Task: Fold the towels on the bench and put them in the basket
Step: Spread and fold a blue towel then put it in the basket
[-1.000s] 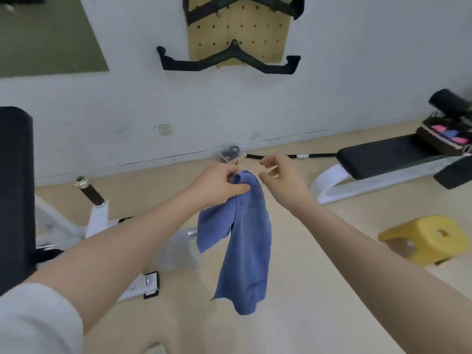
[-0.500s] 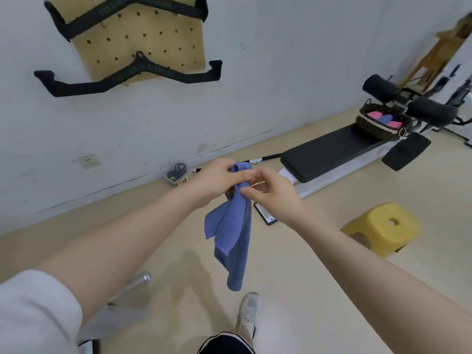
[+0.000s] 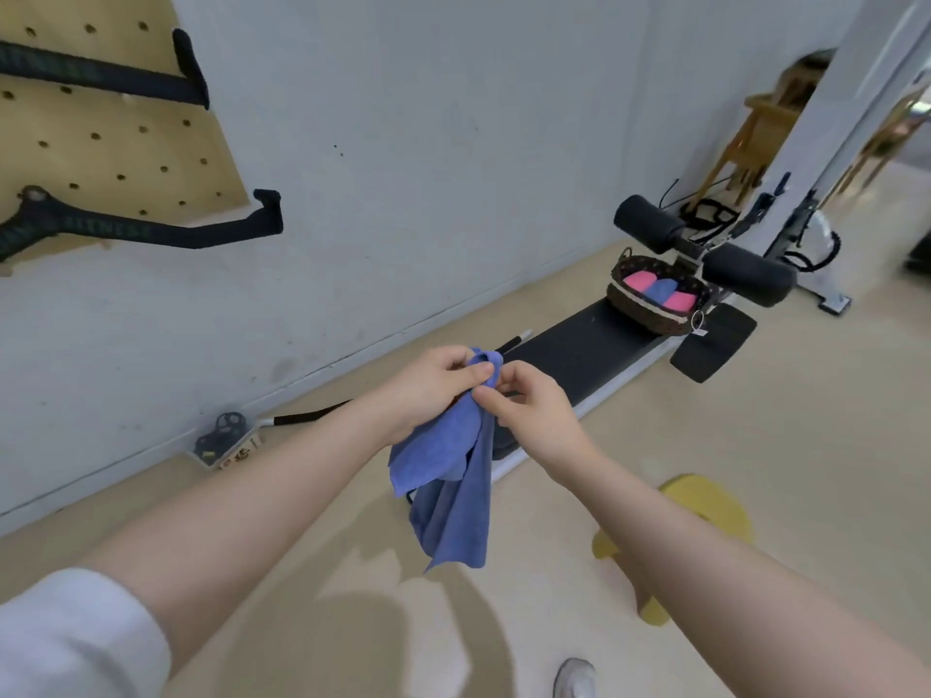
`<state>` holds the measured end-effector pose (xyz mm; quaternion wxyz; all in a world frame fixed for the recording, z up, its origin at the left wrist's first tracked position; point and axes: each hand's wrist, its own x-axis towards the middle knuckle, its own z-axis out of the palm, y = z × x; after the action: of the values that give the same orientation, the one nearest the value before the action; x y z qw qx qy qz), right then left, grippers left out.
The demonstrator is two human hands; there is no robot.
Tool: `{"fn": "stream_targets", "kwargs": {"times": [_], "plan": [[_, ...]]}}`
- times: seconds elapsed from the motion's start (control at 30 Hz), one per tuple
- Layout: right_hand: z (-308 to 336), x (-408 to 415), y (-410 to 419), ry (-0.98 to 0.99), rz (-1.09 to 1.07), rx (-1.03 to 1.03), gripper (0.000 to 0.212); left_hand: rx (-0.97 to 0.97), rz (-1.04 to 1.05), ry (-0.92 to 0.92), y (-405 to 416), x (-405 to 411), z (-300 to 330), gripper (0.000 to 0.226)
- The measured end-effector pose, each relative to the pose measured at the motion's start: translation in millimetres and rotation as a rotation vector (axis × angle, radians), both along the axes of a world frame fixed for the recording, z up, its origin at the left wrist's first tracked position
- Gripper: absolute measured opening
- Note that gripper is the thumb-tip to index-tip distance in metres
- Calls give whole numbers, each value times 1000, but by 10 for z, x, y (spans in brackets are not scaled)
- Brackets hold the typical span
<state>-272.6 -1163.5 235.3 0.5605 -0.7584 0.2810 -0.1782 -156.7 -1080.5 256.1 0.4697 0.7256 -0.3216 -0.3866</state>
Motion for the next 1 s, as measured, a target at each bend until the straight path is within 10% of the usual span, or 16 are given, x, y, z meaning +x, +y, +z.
{"fn": "stream_targets", "kwargs": {"times": [0.53, 0.7, 1.0], "plan": [[-255, 927, -3038, 133, 167, -164, 19, -66, 194, 206, -2765, 762, -298, 21], [-368, 1339, -3639, 268, 112, -263, 4, -105, 185, 228, -3333, 1099, -278, 61], [-733, 1977, -4640, 333, 56, -246, 20, -126, 466, 206, -3835, 1660, -530, 33]]}}
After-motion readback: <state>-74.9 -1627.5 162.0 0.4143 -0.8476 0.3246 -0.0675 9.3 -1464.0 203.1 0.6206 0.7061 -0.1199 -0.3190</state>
